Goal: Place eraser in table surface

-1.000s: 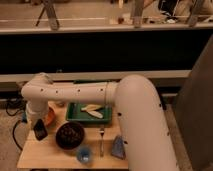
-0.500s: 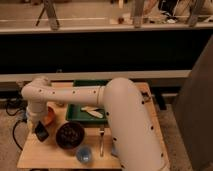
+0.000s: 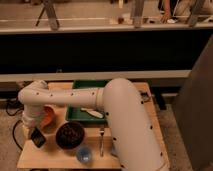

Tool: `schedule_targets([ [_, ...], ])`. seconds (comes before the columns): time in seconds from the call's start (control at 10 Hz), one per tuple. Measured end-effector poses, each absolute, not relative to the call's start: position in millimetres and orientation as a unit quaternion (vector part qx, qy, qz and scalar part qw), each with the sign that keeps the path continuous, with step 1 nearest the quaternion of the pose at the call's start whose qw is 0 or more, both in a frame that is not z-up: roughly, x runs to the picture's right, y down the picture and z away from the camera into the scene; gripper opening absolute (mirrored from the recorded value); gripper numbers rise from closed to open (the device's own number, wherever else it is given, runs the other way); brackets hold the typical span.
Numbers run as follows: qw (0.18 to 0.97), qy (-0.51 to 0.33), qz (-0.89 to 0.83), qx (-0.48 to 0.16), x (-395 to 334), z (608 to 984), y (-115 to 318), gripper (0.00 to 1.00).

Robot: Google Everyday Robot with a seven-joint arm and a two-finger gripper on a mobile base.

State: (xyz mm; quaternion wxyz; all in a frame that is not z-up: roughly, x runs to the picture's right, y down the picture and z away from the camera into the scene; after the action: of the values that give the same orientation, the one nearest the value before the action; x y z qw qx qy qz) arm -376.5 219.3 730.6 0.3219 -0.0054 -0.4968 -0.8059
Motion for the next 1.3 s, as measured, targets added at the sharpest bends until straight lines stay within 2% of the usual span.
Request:
schedule_targets([
  [0.6,0.303,-0.499,-0.812,0.001,-385.6,737.1,236.6,0.74],
  [0.8,0.302,-0.501,-0.811,0.002,-386.6,738.2,238.9,0.80],
  [1.3,0.299,-0.509,-0.807,0.000,-387.1,739.3,241.0,0.80],
])
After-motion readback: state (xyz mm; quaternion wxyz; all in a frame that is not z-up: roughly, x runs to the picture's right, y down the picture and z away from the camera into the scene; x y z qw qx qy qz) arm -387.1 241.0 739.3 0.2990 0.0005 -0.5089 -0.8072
